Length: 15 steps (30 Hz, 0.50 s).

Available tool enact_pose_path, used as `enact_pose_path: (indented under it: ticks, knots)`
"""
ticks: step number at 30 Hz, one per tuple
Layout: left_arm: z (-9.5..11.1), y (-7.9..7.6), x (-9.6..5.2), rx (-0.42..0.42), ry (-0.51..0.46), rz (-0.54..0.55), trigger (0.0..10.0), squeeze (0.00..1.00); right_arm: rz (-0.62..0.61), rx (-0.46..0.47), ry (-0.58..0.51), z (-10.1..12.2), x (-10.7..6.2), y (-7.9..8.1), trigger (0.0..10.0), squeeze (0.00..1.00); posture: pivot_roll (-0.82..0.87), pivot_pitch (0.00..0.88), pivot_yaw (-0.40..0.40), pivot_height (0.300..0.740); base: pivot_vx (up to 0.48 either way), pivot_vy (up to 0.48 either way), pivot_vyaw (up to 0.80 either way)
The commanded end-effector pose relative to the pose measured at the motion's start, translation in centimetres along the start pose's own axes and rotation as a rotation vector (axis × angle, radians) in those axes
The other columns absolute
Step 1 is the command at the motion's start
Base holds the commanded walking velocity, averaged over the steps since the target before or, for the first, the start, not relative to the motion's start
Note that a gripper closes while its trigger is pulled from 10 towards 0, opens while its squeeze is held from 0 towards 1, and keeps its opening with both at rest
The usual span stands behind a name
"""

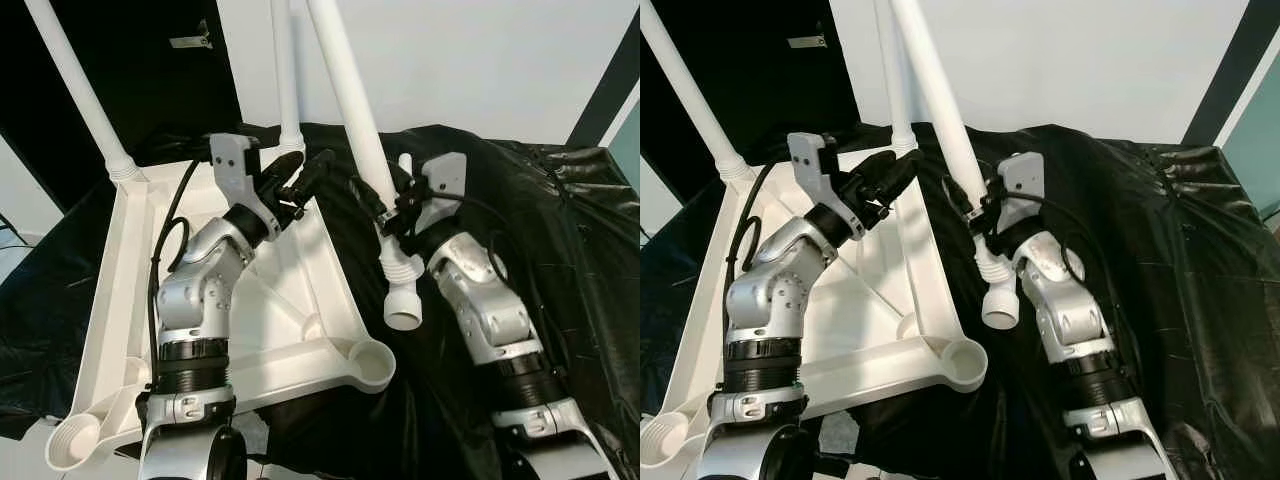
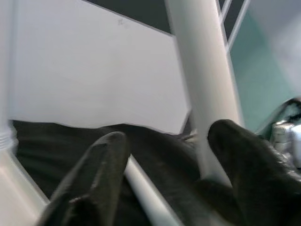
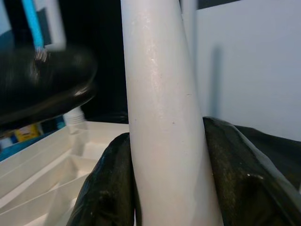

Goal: Building children table

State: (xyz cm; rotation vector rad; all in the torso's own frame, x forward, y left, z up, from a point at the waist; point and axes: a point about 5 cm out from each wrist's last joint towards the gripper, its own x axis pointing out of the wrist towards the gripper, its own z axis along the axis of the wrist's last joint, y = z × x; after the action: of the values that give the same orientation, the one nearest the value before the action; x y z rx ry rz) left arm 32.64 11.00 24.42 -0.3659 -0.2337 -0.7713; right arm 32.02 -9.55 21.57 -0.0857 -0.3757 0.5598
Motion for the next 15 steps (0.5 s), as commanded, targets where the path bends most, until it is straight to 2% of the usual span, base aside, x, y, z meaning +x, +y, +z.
enact_pose_path:
  ticks: [1,4,5,7,10,15]
  knots:
    - [0.7,-1.2,-0.5,-0.032,-0.019,-0.211,10.0,1.0,0.044,-0.022,-0.036,0.2,0.1,0.6,10.0,0.0,0.0,0.0,-0.008,0.74,0.0,0.0,0.0]
    - [1.1,-1.1,-0.6,-0.053,-0.036,-0.215,10.0,0.99,0.062,-0.024,-0.038,0.2,0.0,0.8,10.0,0.0,0.0,0.0,-0.008,0.74,0.0,0.0,0.0]
    - [1.4,-0.9,-0.6,-0.061,-0.046,-0.205,10.0,0.0,0.077,-0.026,-0.04,0.2,0.0,1.0,10.0,0.0,0.0,0.0,-0.01,0.74,0.0,0.0,0.0]
    - [1.8,-0.9,-0.6,-0.086,-0.059,-0.22,10.0,0.0,0.103,-0.037,-0.043,0.1,0.0,1.2,10.0,0.0,-0.01,0.0,-0.01,0.74,0.0,0.0,0.0]
    - [2.1,-1.0,-0.6,-0.081,-0.054,-0.228,10.0,0.0,0.123,-0.04,-0.048,0.0,0.0,1.5,10.0,0.0,0.0,0.0,-0.011,0.74,0.0,0.0,0.0]
    - [2.9,-0.5,-0.2,-0.128,-0.059,-0.198,10.0,0.0,0.19,-0.063,-0.054,-0.3,-0.2,2.3,10.0,0.0,0.0,0.0,-0.015,0.74,0.0,0.0,0.0]
